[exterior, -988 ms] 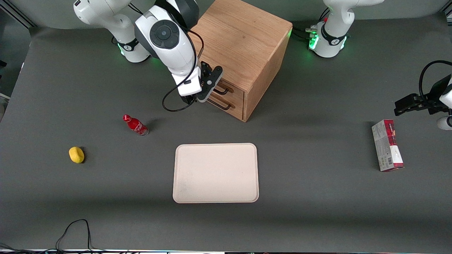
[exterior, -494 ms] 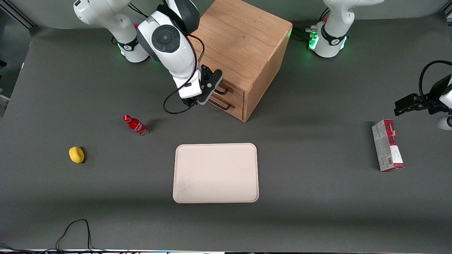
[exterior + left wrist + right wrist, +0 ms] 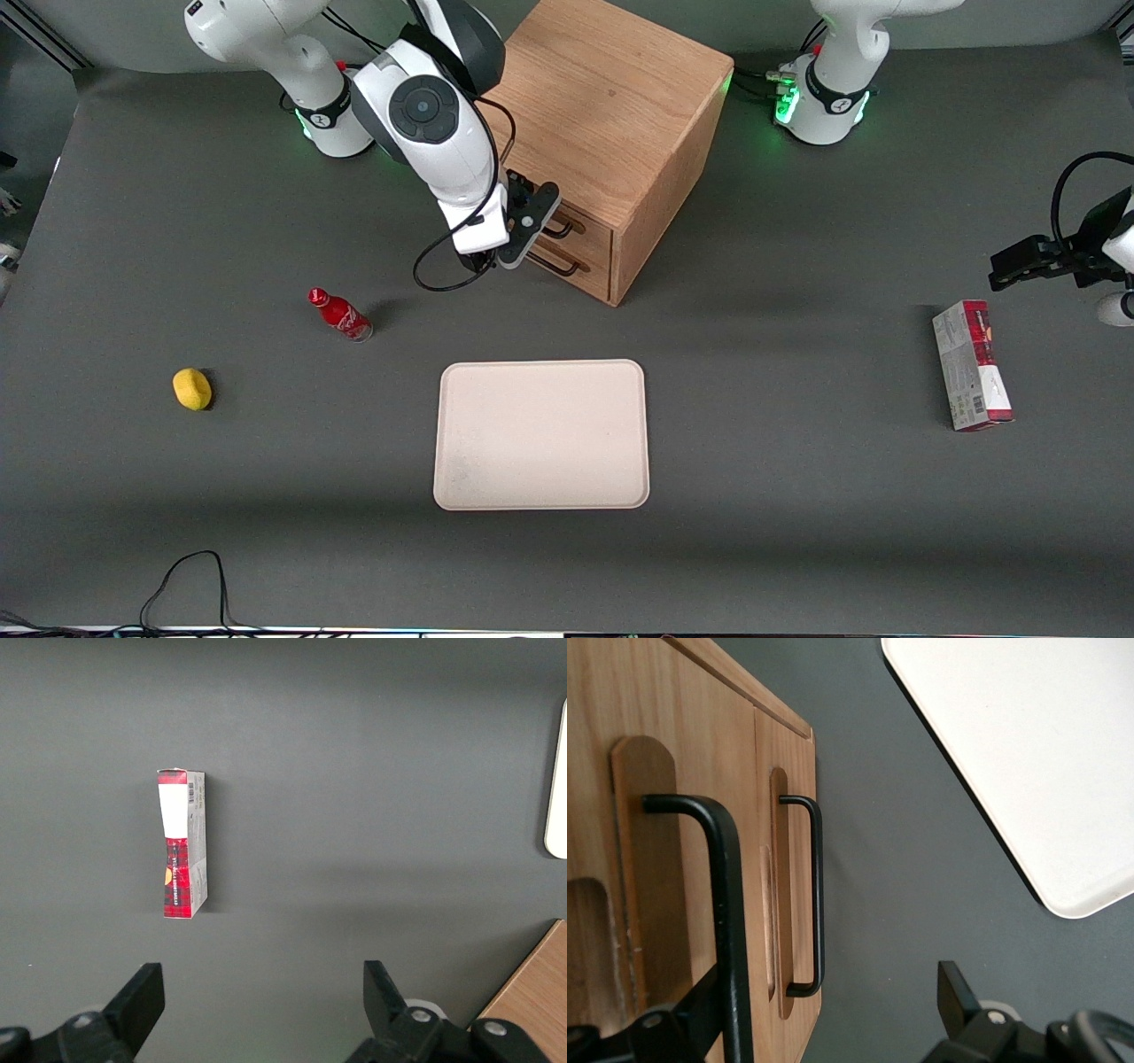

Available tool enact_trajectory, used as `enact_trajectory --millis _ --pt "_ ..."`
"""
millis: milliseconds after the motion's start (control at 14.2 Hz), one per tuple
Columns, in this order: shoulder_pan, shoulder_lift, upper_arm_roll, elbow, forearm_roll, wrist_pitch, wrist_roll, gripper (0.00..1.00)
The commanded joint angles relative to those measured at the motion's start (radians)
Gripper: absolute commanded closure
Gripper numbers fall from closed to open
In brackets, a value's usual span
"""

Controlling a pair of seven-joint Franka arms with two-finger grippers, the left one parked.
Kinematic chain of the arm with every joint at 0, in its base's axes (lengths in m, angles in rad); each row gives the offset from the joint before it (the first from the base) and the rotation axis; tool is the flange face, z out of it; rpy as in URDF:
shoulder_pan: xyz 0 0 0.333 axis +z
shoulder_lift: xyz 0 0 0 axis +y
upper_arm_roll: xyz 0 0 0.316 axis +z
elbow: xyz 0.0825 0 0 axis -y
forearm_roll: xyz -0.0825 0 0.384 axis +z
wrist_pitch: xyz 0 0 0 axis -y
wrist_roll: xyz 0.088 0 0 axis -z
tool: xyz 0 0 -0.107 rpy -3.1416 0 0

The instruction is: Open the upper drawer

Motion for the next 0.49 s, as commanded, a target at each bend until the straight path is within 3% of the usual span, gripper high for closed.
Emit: enact_trajectory --millis 0,424 --pt "0.006 0.013 -0.013 -0.003 -0.023 0.03 -0.02 0.0" --pt "0.003 0.025 -0.02 -0.003 -0.059 0.043 -0.019 0.0"
